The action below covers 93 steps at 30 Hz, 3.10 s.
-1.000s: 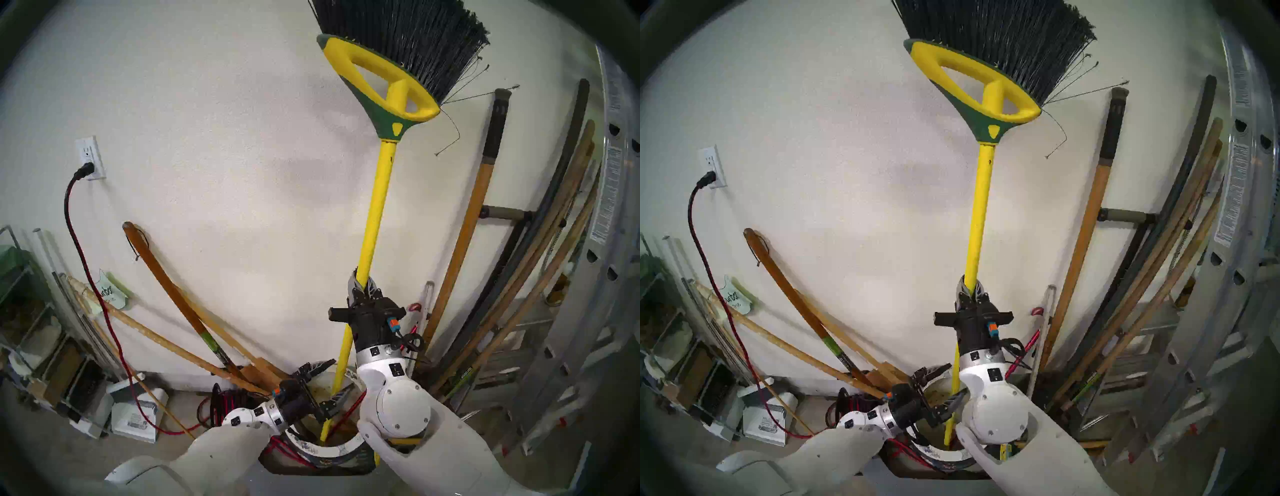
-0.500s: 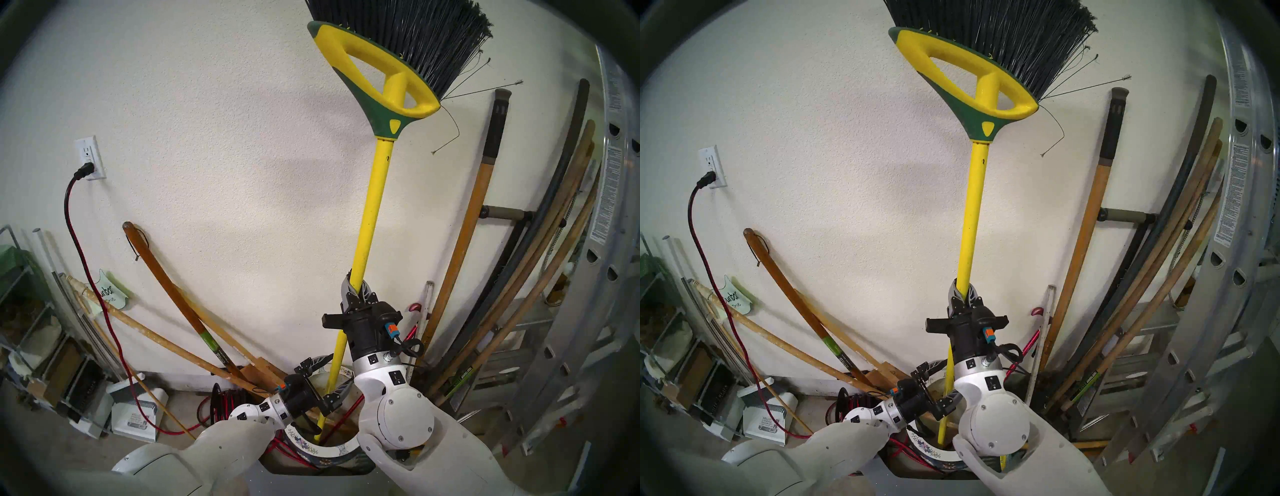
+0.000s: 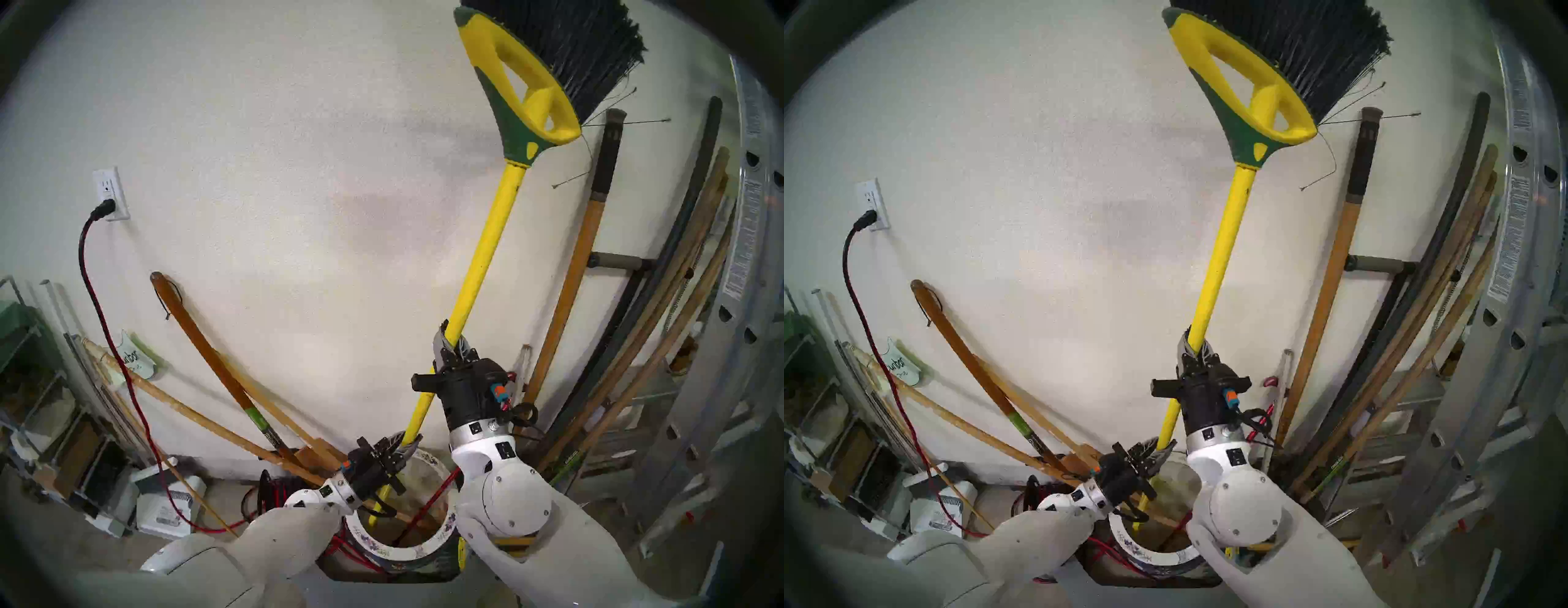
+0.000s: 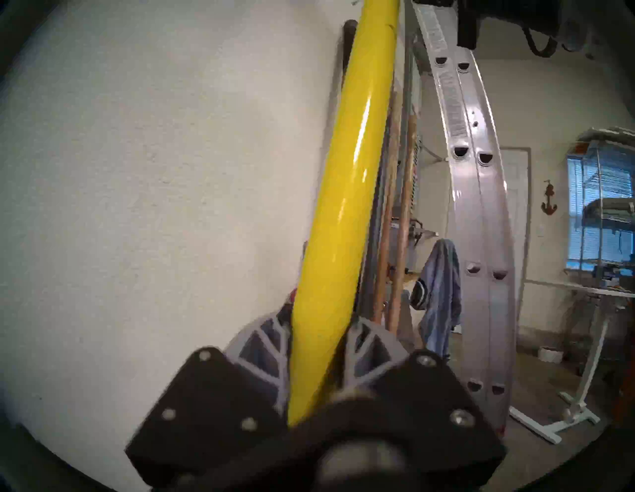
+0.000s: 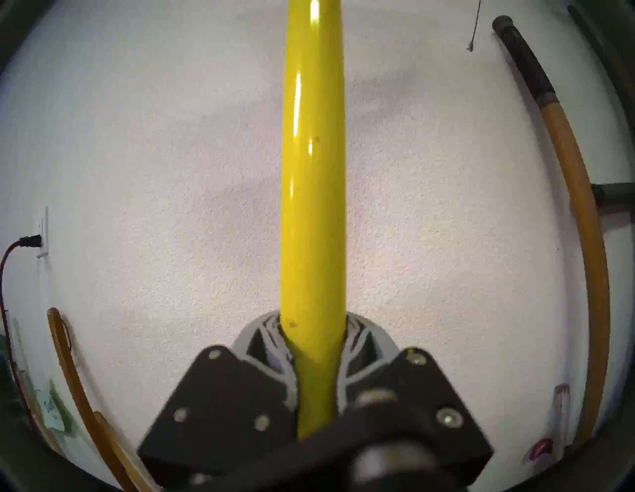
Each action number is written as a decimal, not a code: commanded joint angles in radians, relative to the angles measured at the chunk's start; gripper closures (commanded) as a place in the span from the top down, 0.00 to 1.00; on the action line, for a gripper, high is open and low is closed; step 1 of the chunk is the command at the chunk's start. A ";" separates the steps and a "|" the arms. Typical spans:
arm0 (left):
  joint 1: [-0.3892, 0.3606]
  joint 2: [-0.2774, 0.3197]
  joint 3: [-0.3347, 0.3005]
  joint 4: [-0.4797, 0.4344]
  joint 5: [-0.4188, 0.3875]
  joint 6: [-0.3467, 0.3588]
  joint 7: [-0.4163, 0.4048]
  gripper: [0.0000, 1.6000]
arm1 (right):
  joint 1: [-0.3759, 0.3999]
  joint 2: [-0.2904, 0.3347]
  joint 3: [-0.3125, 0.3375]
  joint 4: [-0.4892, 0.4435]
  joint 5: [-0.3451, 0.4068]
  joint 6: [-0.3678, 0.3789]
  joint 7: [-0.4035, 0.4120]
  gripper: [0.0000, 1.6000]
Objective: Take wooden sticks or brooms out of the pot
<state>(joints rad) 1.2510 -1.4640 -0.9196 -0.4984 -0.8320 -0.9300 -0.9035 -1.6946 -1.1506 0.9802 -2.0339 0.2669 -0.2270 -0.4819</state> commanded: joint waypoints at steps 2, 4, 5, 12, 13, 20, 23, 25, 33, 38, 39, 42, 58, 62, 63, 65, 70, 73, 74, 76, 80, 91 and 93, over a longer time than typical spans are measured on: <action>-0.022 0.033 -0.091 -0.127 -0.090 -0.030 -0.033 0.00 | 0.056 -0.004 0.023 -0.050 0.002 0.001 0.020 0.00; -0.020 0.032 -0.108 -0.157 -0.099 -0.030 -0.019 0.00 | 0.075 -0.009 0.025 -0.058 0.005 0.005 0.032 0.00; -0.022 0.028 -0.114 -0.158 -0.103 -0.030 -0.018 0.00 | 0.083 -0.011 0.024 -0.061 0.006 0.008 0.037 0.00; 0.050 0.006 -0.158 -0.254 -0.155 -0.030 -0.024 0.00 | 0.125 -0.010 0.009 -0.072 0.016 0.046 0.085 0.00; 0.059 0.000 -0.162 -0.259 -0.164 -0.030 -0.027 0.00 | 0.128 -0.010 0.008 -0.072 0.017 0.053 0.090 0.00; 0.142 -0.032 -0.179 -0.340 -0.234 -0.030 -0.051 0.00 | 0.162 -0.010 0.010 -0.055 0.023 0.094 0.119 0.00; 0.153 -0.044 -0.171 -0.362 -0.246 -0.030 -0.070 0.00 | 0.187 -0.019 0.014 -0.039 0.024 0.106 0.130 0.00; 0.160 -0.043 -0.168 -0.383 -0.248 -0.030 -0.068 0.00 | 0.196 -0.023 0.015 -0.035 0.025 0.110 0.133 0.00; 0.138 -0.053 -0.170 -0.455 -0.260 -0.030 -0.059 0.00 | 0.252 -0.051 0.021 -0.005 0.027 0.133 0.161 0.00; 0.125 -0.058 -0.173 -0.492 -0.266 -0.030 -0.054 0.00 | 0.271 -0.060 0.019 0.014 0.026 0.143 0.178 0.00; 0.119 -0.062 -0.175 -0.495 -0.269 -0.030 -0.052 0.00 | 0.274 -0.061 0.017 0.017 0.027 0.145 0.181 0.00; 0.113 -0.063 -0.179 -0.523 -0.271 -0.030 -0.046 0.00 | 0.278 -0.064 0.011 0.025 0.026 0.148 0.190 0.00; 0.077 -0.044 -0.226 -0.553 -0.278 -0.030 -0.022 0.00 | 0.276 -0.085 -0.053 0.033 0.023 0.149 0.227 0.00; 0.080 -0.047 -0.228 -0.563 -0.276 -0.030 -0.020 0.00 | 0.277 -0.089 -0.063 0.033 0.022 0.148 0.230 0.00; 0.080 -0.052 -0.230 -0.537 -0.276 -0.030 -0.022 0.00 | 0.278 -0.089 -0.065 0.033 0.022 0.148 0.231 0.00; 0.079 -0.051 -0.230 -0.560 -0.275 -0.030 -0.021 0.00 | 0.281 -0.091 -0.069 0.033 0.021 0.148 0.232 0.00; 0.084 -0.055 -0.238 -0.550 -0.278 -0.030 -0.017 0.00 | 0.284 -0.094 -0.083 0.033 0.019 0.149 0.236 0.00; 0.086 -0.054 -0.242 -0.569 -0.279 -0.030 -0.013 0.00 | 0.282 -0.093 -0.094 0.035 0.017 0.149 0.239 0.00; 0.086 -0.055 -0.243 -0.562 -0.280 -0.030 -0.013 0.00 | 0.281 -0.093 -0.098 0.035 0.016 0.150 0.239 0.00; 0.092 -0.057 -0.246 -0.560 -0.281 -0.030 -0.011 0.00 | 0.277 -0.091 -0.107 0.037 0.014 0.150 0.241 0.00; 0.107 -0.057 -0.253 -0.579 -0.284 -0.030 -0.009 0.00 | 0.274 -0.089 -0.118 0.038 0.010 0.149 0.240 0.00; 0.126 -0.068 -0.272 -0.568 -0.293 -0.030 -0.010 0.00 | 0.282 -0.103 -0.154 0.024 -0.001 0.145 0.240 0.00; 0.123 -0.063 -0.277 -0.580 -0.294 -0.030 -0.010 0.00 | 0.286 -0.108 -0.162 0.022 -0.003 0.145 0.240 0.00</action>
<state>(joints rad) 1.4749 -1.4958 -1.1548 -0.9750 -1.0866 -0.9447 -0.8827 -1.3685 -1.2491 0.8901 -2.0189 0.2672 -0.0974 -0.2574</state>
